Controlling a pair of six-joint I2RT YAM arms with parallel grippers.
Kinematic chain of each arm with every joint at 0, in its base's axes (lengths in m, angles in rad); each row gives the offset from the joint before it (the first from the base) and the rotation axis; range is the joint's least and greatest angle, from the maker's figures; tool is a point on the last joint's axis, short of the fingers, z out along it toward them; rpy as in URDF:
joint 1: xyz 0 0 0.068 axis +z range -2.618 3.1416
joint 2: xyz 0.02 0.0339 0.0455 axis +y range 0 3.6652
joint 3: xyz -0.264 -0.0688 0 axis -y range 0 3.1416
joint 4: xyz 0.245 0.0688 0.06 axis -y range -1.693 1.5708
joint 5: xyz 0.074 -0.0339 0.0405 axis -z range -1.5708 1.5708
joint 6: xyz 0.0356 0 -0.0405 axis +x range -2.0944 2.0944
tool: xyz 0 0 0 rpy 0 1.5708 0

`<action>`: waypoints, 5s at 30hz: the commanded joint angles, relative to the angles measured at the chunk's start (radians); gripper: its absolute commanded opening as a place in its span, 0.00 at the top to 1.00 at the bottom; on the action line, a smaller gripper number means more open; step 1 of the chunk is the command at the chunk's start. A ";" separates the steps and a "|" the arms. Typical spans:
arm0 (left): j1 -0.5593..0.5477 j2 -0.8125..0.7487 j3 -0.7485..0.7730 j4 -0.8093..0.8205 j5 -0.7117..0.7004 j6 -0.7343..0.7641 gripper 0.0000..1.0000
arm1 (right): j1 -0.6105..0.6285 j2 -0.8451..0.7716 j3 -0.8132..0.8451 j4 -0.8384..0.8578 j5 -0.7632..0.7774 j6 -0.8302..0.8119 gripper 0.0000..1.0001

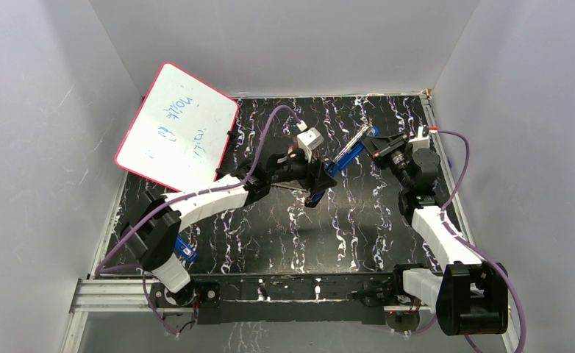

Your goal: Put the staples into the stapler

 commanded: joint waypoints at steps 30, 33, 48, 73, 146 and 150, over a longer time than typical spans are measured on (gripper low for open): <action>0.008 -0.234 -0.070 -0.206 -0.041 0.339 1.00 | 0.001 -0.253 -0.021 -0.199 0.180 -0.104 0.56; 0.010 -0.303 -0.098 -0.277 -0.046 0.419 1.00 | 0.001 -0.279 -0.028 -0.246 0.199 -0.159 0.55; 0.010 -0.310 -0.147 -0.739 0.159 0.949 1.00 | 0.002 -0.338 -0.102 -0.293 0.157 -0.339 0.43; 0.104 -0.028 -0.121 -0.754 0.129 1.111 0.93 | 0.002 -0.142 -0.026 -0.311 -0.178 -0.553 0.25; 0.371 0.150 0.010 -0.675 -0.487 0.185 0.28 | 0.028 -0.054 0.006 -0.412 -0.121 -0.657 0.20; 0.375 0.152 0.008 -0.679 -0.470 0.180 0.32 | 0.028 -0.055 0.008 -0.413 -0.123 -0.657 0.20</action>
